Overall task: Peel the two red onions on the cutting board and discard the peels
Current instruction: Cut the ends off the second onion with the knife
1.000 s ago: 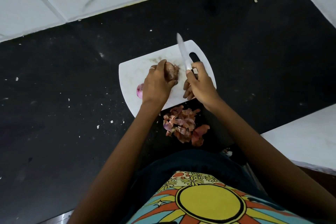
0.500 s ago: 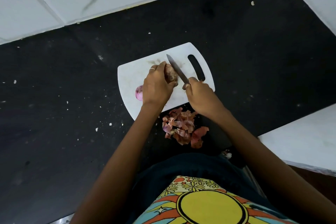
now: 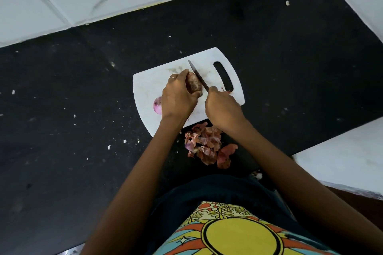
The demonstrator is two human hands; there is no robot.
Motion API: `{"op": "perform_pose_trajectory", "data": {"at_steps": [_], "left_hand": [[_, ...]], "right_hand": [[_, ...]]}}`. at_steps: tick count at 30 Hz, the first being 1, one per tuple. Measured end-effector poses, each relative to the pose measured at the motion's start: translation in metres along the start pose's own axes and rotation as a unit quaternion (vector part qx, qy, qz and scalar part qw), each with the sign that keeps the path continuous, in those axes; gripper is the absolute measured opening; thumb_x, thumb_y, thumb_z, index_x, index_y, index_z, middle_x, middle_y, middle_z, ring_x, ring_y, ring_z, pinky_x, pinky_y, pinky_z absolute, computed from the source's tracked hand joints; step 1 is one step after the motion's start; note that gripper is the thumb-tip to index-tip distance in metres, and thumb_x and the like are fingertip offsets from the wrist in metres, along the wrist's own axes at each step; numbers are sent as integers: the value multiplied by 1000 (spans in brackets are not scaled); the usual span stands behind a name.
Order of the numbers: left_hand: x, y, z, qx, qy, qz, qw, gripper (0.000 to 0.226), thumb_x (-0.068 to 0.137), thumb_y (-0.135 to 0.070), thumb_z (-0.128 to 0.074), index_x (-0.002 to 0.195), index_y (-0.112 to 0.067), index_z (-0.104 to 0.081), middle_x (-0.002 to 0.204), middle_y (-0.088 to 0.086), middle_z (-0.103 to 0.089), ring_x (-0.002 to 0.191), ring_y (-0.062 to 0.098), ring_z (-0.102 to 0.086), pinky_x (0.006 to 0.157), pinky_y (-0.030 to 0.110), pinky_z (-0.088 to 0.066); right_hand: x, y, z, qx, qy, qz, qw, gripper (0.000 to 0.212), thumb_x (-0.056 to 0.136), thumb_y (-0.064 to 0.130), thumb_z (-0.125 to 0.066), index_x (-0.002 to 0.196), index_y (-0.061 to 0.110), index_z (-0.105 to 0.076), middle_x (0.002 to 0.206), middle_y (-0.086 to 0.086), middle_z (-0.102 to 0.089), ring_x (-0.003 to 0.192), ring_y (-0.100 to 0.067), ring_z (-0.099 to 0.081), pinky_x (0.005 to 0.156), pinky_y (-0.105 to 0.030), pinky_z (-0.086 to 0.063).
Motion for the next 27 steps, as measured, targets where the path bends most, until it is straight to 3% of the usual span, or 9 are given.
{"op": "perform_pose_trajectory", "data": {"at_steps": [12, 27], "left_hand": [[3, -3, 1, 1, 7, -5, 1000, 53, 76, -23, -77, 125, -15, -59, 117, 12, -62, 104, 30, -59, 77, 29, -40], [5, 0, -1, 7, -7, -2, 1000, 54, 78, -24, -75, 129, -18, -58, 119, 13, -61, 106, 31, -60, 85, 35, -47]], "right_hand": [[7, 6, 9, 11, 30, -5, 999, 27, 96, 4, -35, 121, 1, -44, 118, -20, -56, 109, -37, -54, 73, -37, -36], [13, 10, 12, 5, 50, -7, 999, 30, 97, 6, -38, 126, 1, -44, 123, -19, -54, 111, -35, -54, 78, -37, -40]]}}
Point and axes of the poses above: each hand's wrist, its own x-axis towards the middle knuckle, its own z-axis out of the back of the hand, y = z × x, the point moved 7 cm from there along x, towards the middle knuckle
